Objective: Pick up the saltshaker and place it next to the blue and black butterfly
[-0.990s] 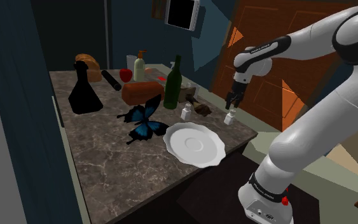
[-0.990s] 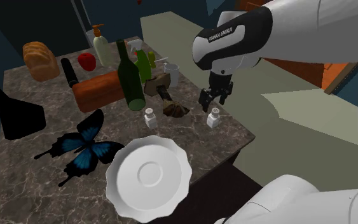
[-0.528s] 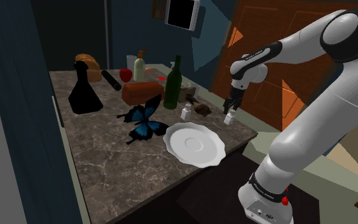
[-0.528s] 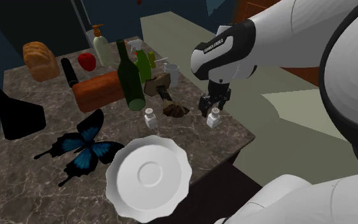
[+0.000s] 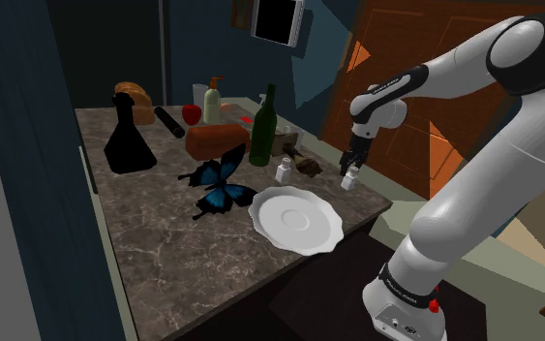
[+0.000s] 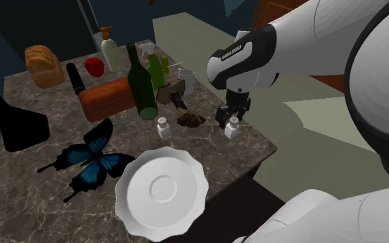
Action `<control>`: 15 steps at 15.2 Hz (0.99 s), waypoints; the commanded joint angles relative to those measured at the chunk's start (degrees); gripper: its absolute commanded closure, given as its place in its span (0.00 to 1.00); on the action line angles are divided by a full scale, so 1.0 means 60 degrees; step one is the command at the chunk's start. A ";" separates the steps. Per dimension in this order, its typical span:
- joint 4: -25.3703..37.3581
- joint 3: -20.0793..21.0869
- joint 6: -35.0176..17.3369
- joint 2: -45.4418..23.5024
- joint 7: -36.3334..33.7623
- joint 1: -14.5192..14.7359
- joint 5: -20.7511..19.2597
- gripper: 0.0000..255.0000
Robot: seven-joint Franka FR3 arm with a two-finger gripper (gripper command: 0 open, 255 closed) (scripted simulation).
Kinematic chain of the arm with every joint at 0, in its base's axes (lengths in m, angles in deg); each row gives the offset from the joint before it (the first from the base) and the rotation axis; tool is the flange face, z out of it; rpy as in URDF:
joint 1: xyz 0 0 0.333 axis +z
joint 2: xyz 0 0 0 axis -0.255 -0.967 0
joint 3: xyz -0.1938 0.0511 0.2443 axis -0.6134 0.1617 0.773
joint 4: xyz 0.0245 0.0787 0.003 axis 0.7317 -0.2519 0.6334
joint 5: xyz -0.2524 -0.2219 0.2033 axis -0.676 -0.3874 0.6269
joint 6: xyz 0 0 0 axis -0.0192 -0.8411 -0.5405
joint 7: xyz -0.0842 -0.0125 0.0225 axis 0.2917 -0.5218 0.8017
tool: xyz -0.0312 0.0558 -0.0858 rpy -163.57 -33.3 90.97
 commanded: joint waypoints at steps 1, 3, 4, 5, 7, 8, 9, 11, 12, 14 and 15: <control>0.0000 0.0000 0.0000 0.0000 0.0000 0.0000 0.0000 1.00; 0.0000 0.0000 0.0000 0.0000 0.0000 0.0000 0.0000 1.00; -0.0001 0.0000 0.0000 0.0000 0.0000 0.0000 0.0000 1.00; -0.0001 0.0000 0.0000 0.0000 0.0000 0.0000 0.0000 1.00; -0.0001 0.0000 0.0000 0.0000 0.0000 0.0000 0.0000 1.00; 0.0000 0.0000 0.0000 0.0001 0.0000 0.0000 0.0000 1.00; 0.0000 0.0000 0.0000 0.0001 0.0000 0.0000 0.0000 1.00; 0.0054 0.0023 0.0141 0.0101 -0.0049 -0.0012 -0.0053 1.00; 0.0111 0.0046 0.0284 0.0198 -0.0096 -0.0024 -0.0103 1.00; 0.0230 0.0095 0.0568 0.0385 -0.0182 -0.0046 -0.0191 1.00; 0.0293 0.0119 0.0710 0.0473 -0.0222 -0.0056 -0.0230 1.00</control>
